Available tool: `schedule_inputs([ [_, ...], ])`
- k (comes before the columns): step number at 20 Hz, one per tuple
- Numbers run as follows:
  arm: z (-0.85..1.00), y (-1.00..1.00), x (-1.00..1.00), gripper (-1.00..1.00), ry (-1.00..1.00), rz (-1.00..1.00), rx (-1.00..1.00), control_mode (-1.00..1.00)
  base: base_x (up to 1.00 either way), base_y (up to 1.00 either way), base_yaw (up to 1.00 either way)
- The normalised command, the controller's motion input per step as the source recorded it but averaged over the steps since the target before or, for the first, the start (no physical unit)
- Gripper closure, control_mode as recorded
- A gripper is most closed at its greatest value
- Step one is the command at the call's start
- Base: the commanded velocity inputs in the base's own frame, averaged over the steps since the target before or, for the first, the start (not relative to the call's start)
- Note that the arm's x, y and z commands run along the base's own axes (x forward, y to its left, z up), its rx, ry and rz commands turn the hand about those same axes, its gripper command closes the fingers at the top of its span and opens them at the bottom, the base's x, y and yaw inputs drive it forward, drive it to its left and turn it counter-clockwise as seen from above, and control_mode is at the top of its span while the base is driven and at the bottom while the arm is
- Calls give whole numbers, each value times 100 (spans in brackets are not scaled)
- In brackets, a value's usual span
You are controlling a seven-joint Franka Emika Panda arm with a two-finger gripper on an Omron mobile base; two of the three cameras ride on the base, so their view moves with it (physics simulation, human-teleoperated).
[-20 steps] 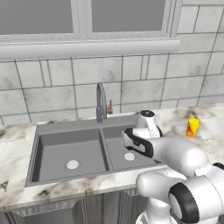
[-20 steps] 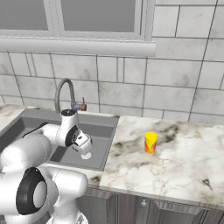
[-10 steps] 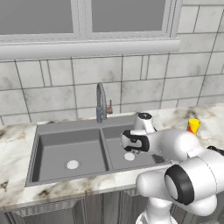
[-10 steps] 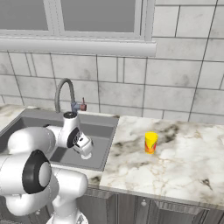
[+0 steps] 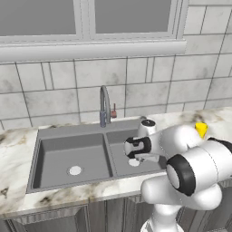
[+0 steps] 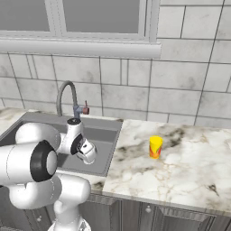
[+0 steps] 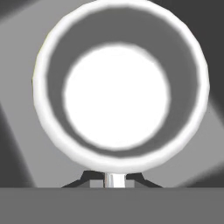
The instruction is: Move any existing items from the left basin to the right basin for drying. Then move the cup from the counter to the left basin of the sink for washing.
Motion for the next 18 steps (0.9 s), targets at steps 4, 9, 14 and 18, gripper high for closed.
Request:
schedule_inputs([
  [4, -19, 0, 4, 100, 0, 0, 0, -100, 0, 0, 0],
  [9, -18, 0, 5, 100, 0, 1, 0, -100, 0, 0, 0],
  [14, -10, 0, 1, 100, -2, 1, 0, -100, 0, 0, 0],
  [18, -3, 0, 2, 100, -2, 1, 0, -100, 0, 0, 0],
])
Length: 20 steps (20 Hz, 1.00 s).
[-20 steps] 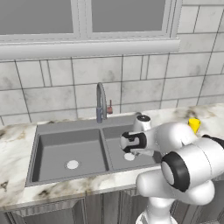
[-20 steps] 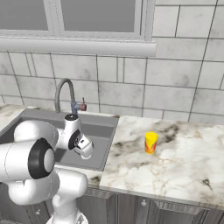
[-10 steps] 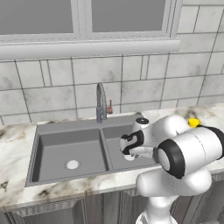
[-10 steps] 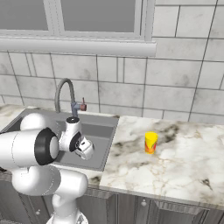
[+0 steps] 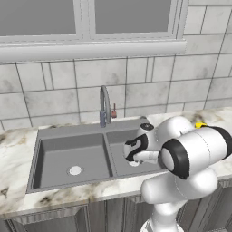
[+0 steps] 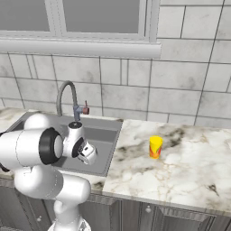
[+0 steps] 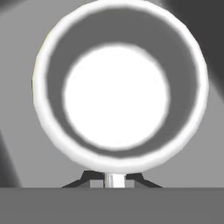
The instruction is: Move any existing items from the left basin to the right basin for drying. Then move the cup from the counter to the left basin of the sink for washing.
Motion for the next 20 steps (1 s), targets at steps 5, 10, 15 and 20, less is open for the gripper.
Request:
schedule_inputs([
  [5, -8, 0, 4, 100, 0, 1, 0, -100, 0, 0, 0],
  [10, -14, 0, 3, -100, 0, 1, 0, -100, 0, 0, 0],
  [15, -2, 0, 0, -100, -1, 1, 0, -100, 0, 0, 0],
  [20, 0, 0, 0, -100, -1, 0, 0, -100, 0, 0, 0],
])
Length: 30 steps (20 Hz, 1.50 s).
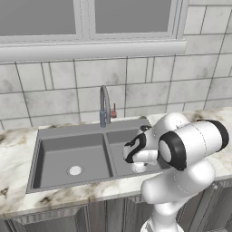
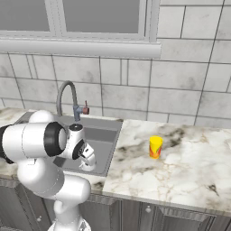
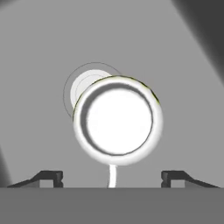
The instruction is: Move any existing items from the left basin to the right basin for drying. Then move the cup from the counter to the left basin of the sink for washing.
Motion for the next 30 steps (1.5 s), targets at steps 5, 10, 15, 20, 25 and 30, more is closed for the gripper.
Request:
schedule_inputs([
  [5, 13, 0, 0, -100, -2, 0, 0, -100, 0, 0, 0],
  [10, 26, 0, -3, -100, -2, -2, 0, -100, 0, 0, 0],
  [15, 36, 0, -1, -100, 0, -5, 0, -100, 0, 0, 0],
  [20, 42, -5, -3, -100, 0, -3, 0, -100, 0, 0, 0],
  [25, 37, -14, -4, -100, 0, -2, 0, -100, 0, 0, 0],
  [30, 38, -19, -13, -100, -2, -1, 0, -100, 0, 0, 0],
])
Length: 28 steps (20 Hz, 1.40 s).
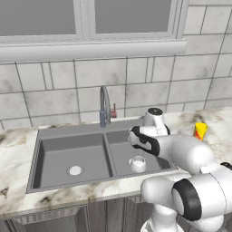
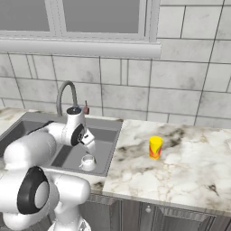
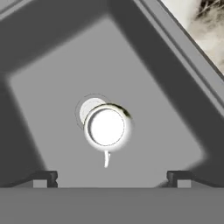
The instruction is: Move any existing items from the left basin to the right basin for drying. Then move the cup from the counter to the left basin of the sink for washing.
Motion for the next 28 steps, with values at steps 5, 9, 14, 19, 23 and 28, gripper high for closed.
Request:
schedule_inputs([
  [5, 48, -17, -20, -100, -7, -1, 0, -100, 0, 0, 0],
  [9, 43, -19, -19, -100, -8, -1, 0, -100, 0, 0, 0],
  [14, 36, -19, -18, -100, -6, -1, 0, -100, 0, 0, 0],
  [19, 37, -24, -14, -100, -5, -2, 0, -100, 0, 0, 0],
  [23, 38, -31, -8, -100, -1, -4, 0, -100, 0, 0, 0],
  [28, 34, -26, -4, -100, 0, -6, 0, -100, 0, 0, 0],
])
